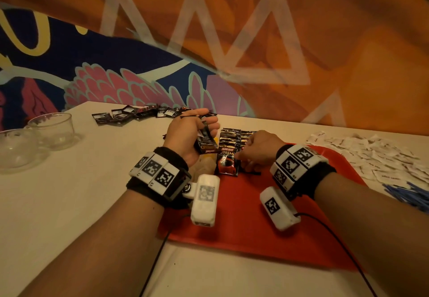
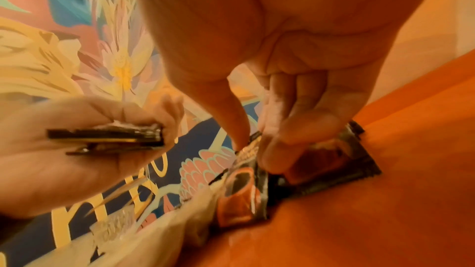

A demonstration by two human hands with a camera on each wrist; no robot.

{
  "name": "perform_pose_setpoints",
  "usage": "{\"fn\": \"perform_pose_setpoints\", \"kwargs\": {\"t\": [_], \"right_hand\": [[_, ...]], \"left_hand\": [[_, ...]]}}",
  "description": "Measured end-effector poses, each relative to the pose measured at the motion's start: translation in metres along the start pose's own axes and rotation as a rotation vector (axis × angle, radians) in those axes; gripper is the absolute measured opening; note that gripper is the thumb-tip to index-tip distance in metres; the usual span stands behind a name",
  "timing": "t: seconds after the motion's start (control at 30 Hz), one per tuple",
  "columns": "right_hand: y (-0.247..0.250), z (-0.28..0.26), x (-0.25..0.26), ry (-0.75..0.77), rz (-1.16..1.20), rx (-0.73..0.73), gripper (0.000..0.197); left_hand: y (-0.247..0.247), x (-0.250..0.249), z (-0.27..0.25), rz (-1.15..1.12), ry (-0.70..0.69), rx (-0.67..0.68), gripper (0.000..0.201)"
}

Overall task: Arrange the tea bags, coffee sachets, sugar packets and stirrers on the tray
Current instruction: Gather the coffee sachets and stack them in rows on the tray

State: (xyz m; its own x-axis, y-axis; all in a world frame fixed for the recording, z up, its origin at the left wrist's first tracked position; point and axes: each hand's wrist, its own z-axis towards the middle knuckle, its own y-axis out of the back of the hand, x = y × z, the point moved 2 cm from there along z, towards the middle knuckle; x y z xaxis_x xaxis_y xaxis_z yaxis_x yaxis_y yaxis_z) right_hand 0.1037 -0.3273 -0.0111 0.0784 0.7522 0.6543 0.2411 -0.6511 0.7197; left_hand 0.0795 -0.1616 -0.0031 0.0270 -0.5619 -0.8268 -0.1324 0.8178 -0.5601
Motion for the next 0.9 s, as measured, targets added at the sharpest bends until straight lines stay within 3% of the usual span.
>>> {"fn": "perform_pose_setpoints", "kwargs": {"t": [0.13,0.23,0.37,0.47,0.53,0.63,0.7,0.8,0.9], "right_hand": [[0.009,-0.003,-0.001,0.128,0.182,-0.049,0.022],[0.009,-0.007,0.0,0.243,0.312,-0.1,0.027],[0.008,-0.017,0.004,0.39,0.381,-0.193,0.017],[0.007,-0.024,0.007,0.431,0.507,-0.106,0.01],[0.007,-0.025,0.005,0.457,0.514,-0.102,0.012],[0.011,-0.023,0.001,0.511,0.446,-0.239,0.014],[0.016,-0.024,-0.002,0.543,0.446,-0.363,0.014],[0.019,-0.028,0.0,0.662,0.407,-0.471,0.03],[0.015,-0.034,0.003,0.763,0.399,-0.447,0.042]], "left_hand": [[-0.003,0.007,-0.001,0.012,-0.001,0.071,0.022],[-0.004,0.009,-0.004,0.116,-0.036,0.032,0.015],[-0.004,0.012,-0.006,0.208,-0.11,-0.026,0.025],[-0.007,0.016,-0.007,0.247,-0.144,-0.045,0.035],[-0.01,0.016,-0.009,0.295,-0.173,-0.034,0.027],[-0.011,0.014,-0.011,0.399,-0.192,-0.04,0.046],[-0.008,0.013,-0.007,0.337,-0.104,-0.046,0.058],[-0.005,0.012,-0.002,0.226,0.154,0.082,0.067],[-0.004,0.013,-0.003,0.296,0.232,0.153,0.038]]}}
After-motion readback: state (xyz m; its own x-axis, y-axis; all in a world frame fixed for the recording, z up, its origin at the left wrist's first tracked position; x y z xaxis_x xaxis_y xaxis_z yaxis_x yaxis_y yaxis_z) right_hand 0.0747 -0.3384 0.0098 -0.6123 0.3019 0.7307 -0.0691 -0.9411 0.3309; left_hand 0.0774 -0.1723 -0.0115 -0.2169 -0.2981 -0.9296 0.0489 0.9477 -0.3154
